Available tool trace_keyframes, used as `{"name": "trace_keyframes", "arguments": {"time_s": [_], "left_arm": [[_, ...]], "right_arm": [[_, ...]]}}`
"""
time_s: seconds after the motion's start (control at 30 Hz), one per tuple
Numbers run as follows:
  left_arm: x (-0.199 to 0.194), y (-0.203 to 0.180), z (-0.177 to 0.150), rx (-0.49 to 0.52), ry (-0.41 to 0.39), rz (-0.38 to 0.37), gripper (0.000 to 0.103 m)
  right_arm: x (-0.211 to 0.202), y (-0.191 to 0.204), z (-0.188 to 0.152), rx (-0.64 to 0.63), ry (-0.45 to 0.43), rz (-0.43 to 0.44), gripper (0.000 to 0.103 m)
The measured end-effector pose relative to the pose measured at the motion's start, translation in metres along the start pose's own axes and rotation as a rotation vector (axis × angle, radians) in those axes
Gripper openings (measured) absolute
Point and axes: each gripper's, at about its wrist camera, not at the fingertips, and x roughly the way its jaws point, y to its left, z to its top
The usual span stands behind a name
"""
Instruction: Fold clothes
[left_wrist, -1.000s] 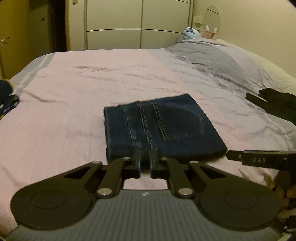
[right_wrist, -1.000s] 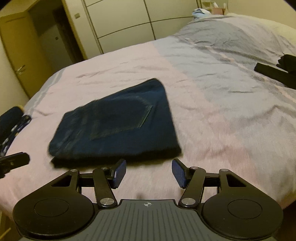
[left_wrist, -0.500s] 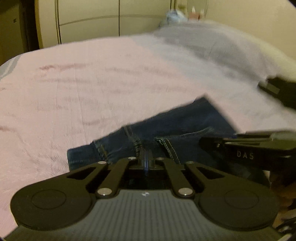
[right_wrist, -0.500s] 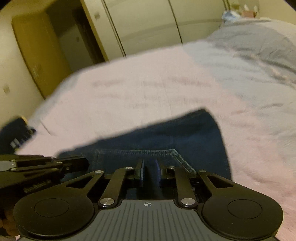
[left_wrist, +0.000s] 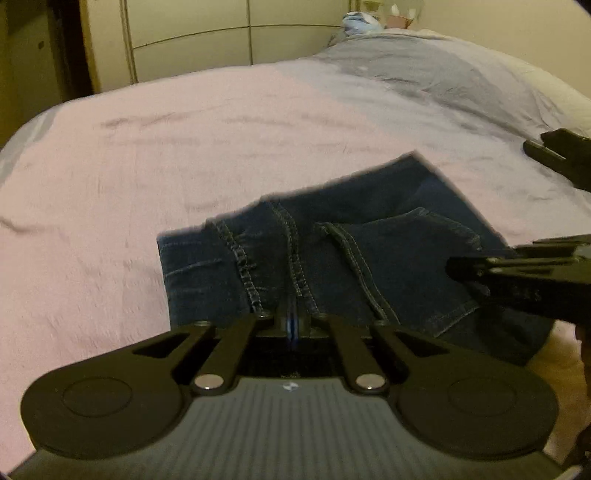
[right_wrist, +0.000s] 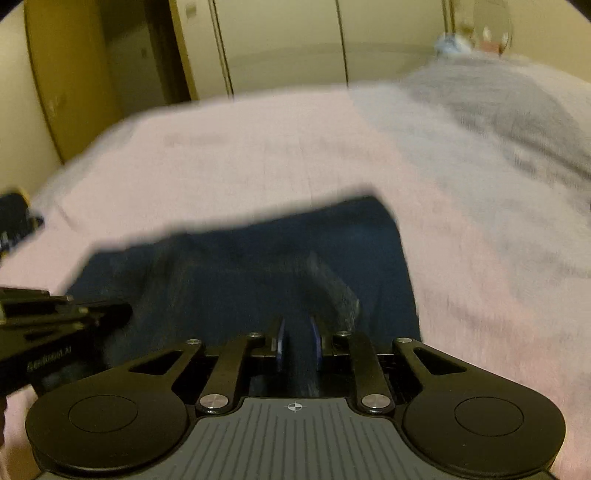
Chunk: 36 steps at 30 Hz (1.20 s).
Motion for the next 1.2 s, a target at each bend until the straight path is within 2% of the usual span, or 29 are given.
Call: {"name": "trace_keyframes", "arguments": {"time_s": [0.1,0.2,0.23,0.33,0.37,0.47,0.53,0.7,0.83,1.0,1.2], "left_arm": [[-0.018,-0.002,0.001,-0.045,-0.005,0.027,0.004],[-0.039,-0.004,0.0,-0.084,-0.009,0.057,0.006],[-0.049,-0.007,-0.003,-0.087,-0.007,0.068,0.006],[-0.075,-0.017,-0.021,-0.101,0.021,0.088,0.012],[-0.084,-0.02,-0.028,-0.111,0.031,0.095,0.014],[-0.108,-0.031,-0.046,-0.119,0.053,0.105,0.022],[-0.125,-0.037,-0.055,-0.109,0.054,0.119,0.023],[-0.17,-0.05,-0.067,-0.09,-0.001,0.149,0.028],[-0.199,-0.06,-0.074,-0.069,-0.049,0.155,0.029],[-0.221,-0.068,-0.081,-0.05,-0.085,0.153,0.029],[-0.234,-0.069,-0.087,-0.049,-0.111,0.141,0.03]], "right_arm": [[-0.005,0.002,0.002,-0.018,0.014,-0.021,0.017],[-0.032,0.006,0.005,0.045,0.02,-0.004,0.018],[-0.044,0.008,0.001,0.057,0.016,0.003,0.023],[-0.071,0.014,-0.021,0.077,0.037,-0.018,0.054],[-0.078,0.016,-0.027,0.083,0.045,-0.023,0.055],[-0.099,0.021,-0.045,0.094,0.072,-0.028,0.056],[-0.115,0.025,-0.053,0.097,0.075,-0.038,0.057],[-0.163,0.032,-0.06,0.092,0.013,-0.057,0.059],[-0.196,0.037,-0.066,0.094,-0.039,-0.067,0.061],[-0.222,0.041,-0.076,0.104,-0.067,-0.069,0.062],[-0.234,0.047,-0.083,0.102,-0.08,-0.081,0.063]]}}
